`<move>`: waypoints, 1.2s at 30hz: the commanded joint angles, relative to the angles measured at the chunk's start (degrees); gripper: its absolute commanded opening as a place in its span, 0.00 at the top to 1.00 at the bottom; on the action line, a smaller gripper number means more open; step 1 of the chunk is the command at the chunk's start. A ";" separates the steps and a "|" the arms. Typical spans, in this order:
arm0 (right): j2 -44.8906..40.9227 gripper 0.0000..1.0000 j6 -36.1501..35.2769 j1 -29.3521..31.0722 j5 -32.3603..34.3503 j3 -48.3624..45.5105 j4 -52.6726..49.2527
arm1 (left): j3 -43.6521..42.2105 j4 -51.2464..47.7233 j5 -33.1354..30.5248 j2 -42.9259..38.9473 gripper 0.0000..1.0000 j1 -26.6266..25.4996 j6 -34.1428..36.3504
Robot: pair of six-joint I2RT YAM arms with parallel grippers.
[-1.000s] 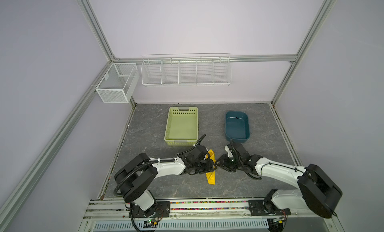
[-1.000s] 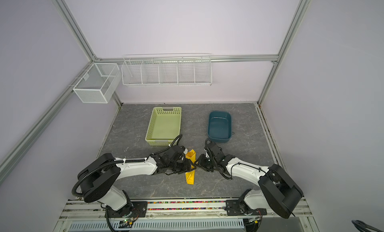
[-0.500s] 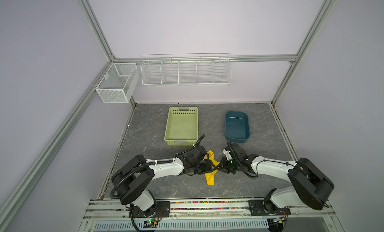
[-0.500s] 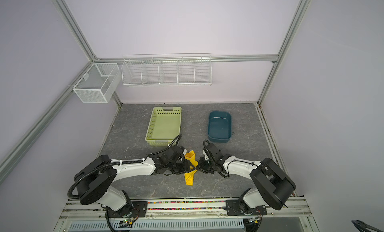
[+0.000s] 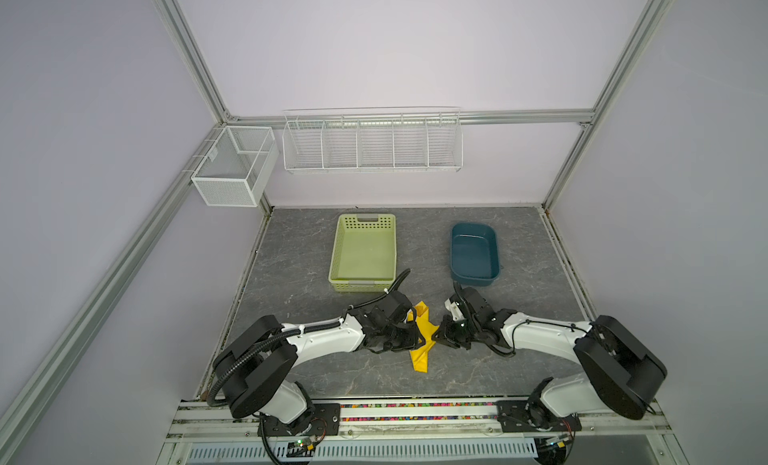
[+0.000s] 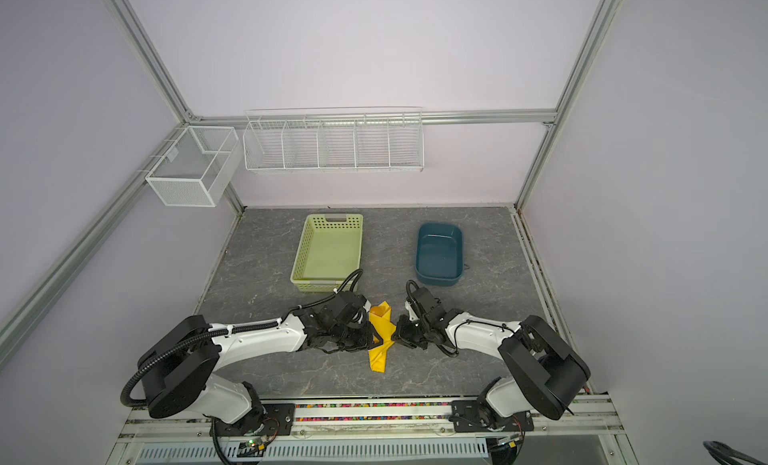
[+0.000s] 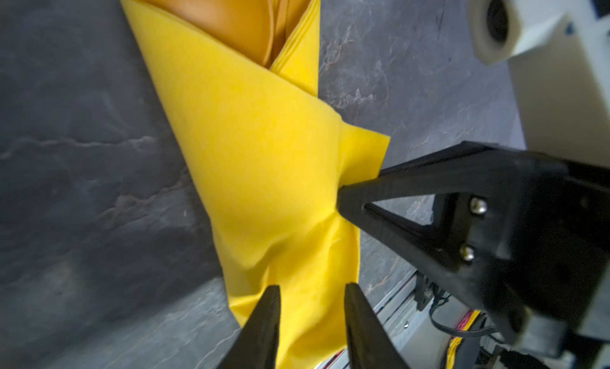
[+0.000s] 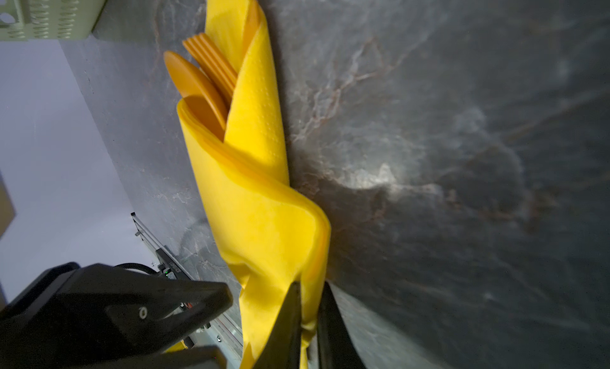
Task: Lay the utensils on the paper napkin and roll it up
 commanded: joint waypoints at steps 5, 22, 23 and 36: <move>-1.97 0.81 -0.50 0.07 -1.98 0.01 -0.99 | -0.87 2.58 -0.11 4.10 0.72 -0.17 -1.34; -4.53 0.70 5.27 7.55 -3.58 -0.20 -3.25 | -2.25 4.76 -0.13 5.06 0.74 -0.08 -2.32; -4.29 0.71 5.46 7.87 -3.55 -0.26 -3.23 | -2.25 4.85 -0.15 5.05 0.74 0.00 -2.39; -5.21 0.80 6.73 9.54 -2.23 -0.92 -3.42 | -2.43 5.21 -0.44 4.89 0.75 0.08 -2.98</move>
